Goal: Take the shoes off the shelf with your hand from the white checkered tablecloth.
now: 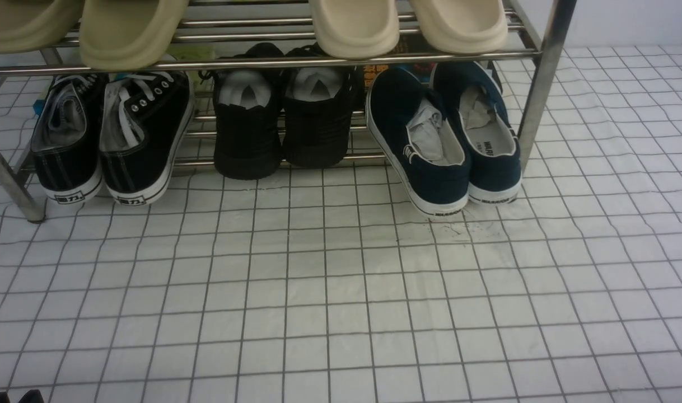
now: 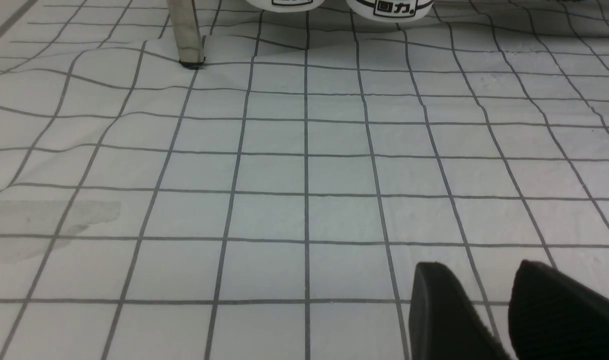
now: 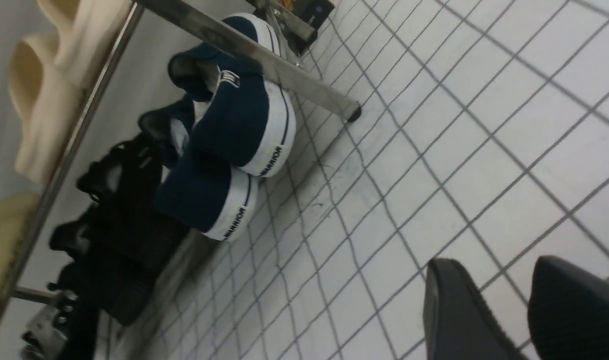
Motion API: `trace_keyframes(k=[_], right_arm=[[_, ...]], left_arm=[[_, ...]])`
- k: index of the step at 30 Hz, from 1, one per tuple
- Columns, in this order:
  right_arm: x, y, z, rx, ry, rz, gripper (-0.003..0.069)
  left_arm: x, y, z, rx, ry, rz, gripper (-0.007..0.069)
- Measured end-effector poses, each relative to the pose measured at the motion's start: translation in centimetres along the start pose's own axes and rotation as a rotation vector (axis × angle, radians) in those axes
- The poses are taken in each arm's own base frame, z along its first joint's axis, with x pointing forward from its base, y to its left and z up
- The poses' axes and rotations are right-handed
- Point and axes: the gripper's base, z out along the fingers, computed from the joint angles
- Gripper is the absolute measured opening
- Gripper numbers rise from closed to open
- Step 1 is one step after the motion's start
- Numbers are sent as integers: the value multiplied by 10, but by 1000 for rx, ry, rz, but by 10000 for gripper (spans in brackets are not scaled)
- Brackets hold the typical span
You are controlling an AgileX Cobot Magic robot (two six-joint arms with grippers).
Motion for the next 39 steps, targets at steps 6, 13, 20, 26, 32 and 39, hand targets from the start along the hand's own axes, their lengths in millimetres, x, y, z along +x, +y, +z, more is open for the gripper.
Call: trace_keyframes(k=[6,13,20,26,32,39], right_arm=[[-6,9,-3,-37,-35,-41,211],[-44,87,-25,-31,-2,-507,-6],[-54,116,37,162,623,-555,-1],[-56,144,84,-117,761,-651,115],[-53,185,138,-190,870,-779,256],[-17,232,194,-97,924,-1025,305]], left_arm=[[0,0,0,0,0,0,240],[0,0,0,0,0,0,240],[0,0,0,0,1,0,240],[0,0,0,0,1,0,240],[0,0,0,0,1,0,240],[0,0,0,-1,1,1,240]])
